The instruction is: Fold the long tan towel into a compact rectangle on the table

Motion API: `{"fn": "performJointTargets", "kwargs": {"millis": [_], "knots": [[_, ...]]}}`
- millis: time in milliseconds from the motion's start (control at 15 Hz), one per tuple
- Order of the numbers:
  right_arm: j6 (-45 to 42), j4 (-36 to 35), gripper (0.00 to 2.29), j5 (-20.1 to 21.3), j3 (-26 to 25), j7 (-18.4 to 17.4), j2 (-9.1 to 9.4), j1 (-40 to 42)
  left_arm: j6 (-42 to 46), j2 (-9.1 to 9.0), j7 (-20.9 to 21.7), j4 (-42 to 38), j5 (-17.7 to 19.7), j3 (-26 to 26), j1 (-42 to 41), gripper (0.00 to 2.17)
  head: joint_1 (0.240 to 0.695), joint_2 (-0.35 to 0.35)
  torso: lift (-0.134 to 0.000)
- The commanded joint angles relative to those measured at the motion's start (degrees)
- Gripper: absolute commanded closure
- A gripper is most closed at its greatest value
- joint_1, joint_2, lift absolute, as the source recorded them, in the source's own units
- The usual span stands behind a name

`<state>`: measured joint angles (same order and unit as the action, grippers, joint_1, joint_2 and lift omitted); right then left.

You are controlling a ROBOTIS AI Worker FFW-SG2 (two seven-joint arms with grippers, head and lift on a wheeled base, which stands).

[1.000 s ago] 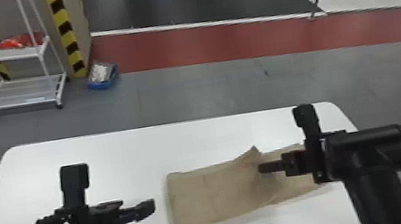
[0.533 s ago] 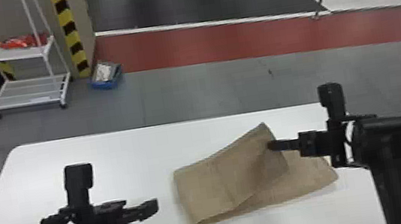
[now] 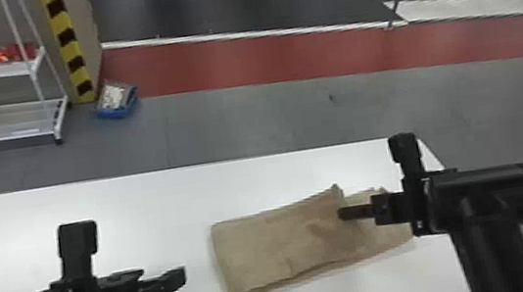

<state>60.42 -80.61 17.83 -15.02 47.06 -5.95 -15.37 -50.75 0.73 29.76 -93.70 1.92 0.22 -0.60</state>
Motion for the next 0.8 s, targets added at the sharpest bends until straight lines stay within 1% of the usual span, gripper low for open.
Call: {"fn": "performJointTargets", "kwargs": {"millis": [0, 133, 200, 267, 333, 467, 533, 600, 733], "knots": [[3.7, -4.29, 1.36, -0.86, -0.89, 0.49, 0.06, 1.66, -0.01, -0.03, 0.03, -0.08, -0.07, -0.22, -0.01, 0.08, 0.695, -0.197, 0.0], [8.8, -11.14, 1.36, -1.48, -3.7, 1.37, 0.06, 3.06, -0.01, -0.03, 0.03, -0.17, -0.16, -0.66, -0.01, 0.08, 0.695, -0.2, 0.0], [11.08, -12.81, 1.36, -1.48, -5.46, 2.33, -0.03, 2.97, -0.01, -0.03, 0.03, -0.17, -0.25, -0.83, -0.01, 0.08, 0.695, -0.204, 0.0], [11.08, -12.99, 1.36, -1.13, -6.42, 2.42, -0.29, 2.89, -0.01, -0.03, 0.03, -0.17, -0.25, -1.27, -0.01, 0.08, 0.695, -0.221, 0.0], [9.85, -11.67, 1.36, -0.51, -6.77, 2.25, -1.43, 2.8, -0.01, -0.03, 0.12, -0.17, -0.43, -1.63, -0.01, 0.08, 0.695, -0.233, 0.0], [5.28, -5.43, 1.36, -0.16, -6.42, 1.28, -2.4, 2.36, -0.01, -0.03, 0.21, -0.08, -0.6, -2.15, -0.01, 0.08, 0.695, -0.258, 0.0], [2.47, -2.79, 1.36, 0.28, -5.89, 0.84, -2.75, 2.09, -0.01, -0.03, 0.21, -0.08, -0.69, -2.42, -0.01, 0.08, 0.695, -0.27, 0.0], [1.42, -1.12, 1.36, 1.33, -5.72, 0.84, -2.75, 1.57, -0.01, -0.03, 0.21, -0.08, -0.69, -2.86, -0.1, 0.08, 0.695, -0.288, 0.0], [-1.22, 1.42, 1.36, 1.95, -5.54, 0.58, -2.84, 0.34, -0.01, -0.03, 0.12, -0.08, -0.69, -2.86, -0.28, 0.08, 0.695, -0.297, 0.0]]}}
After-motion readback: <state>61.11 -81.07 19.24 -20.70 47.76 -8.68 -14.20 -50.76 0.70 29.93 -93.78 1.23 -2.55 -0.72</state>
